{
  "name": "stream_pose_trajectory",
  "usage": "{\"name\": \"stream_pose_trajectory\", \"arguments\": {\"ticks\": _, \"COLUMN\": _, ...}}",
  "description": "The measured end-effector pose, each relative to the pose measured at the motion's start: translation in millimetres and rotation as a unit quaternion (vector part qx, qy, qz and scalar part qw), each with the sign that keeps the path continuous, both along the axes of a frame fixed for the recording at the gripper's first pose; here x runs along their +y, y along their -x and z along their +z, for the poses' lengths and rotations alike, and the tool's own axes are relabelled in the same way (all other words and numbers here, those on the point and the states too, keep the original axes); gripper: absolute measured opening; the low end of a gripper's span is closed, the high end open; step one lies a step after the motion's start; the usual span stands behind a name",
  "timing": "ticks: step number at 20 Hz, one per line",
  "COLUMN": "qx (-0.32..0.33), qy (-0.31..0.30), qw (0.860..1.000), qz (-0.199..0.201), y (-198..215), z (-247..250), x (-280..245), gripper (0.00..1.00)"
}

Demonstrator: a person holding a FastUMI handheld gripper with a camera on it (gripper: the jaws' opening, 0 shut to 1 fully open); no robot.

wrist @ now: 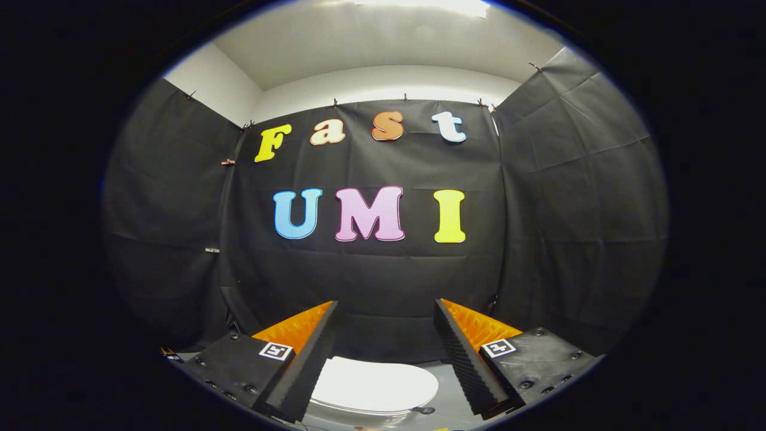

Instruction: Open the toilet lid.

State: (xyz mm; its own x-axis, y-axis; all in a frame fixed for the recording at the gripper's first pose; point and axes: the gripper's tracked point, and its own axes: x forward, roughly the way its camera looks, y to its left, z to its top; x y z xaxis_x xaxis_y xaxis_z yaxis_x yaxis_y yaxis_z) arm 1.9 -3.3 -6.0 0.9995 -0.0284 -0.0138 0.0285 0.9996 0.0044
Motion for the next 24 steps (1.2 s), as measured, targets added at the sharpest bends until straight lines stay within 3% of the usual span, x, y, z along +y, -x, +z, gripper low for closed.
{"name": "stream_pose_trajectory", "arguments": {"ticks": 6, "qx": 0.004, "qy": -0.004, "qw": 1.000, "qz": -0.009, "y": -4.4, "z": -3.8, "x": -4.0, "gripper": 0.99}}
{"name": "stream_pose_trajectory", "arguments": {"ticks": 16, "qx": 0.000, "qy": -0.016, "qw": 0.998, "qz": -0.060, "y": -22.3, "z": -0.1, "x": -39.9, "gripper": 0.98}}
{"name": "stream_pose_trajectory", "arguments": {"ticks": 24, "qx": 0.036, "qy": -0.065, "qw": 0.993, "qz": -0.090, "y": -60.6, "z": -43.2, "x": -80.3, "gripper": 0.99}}
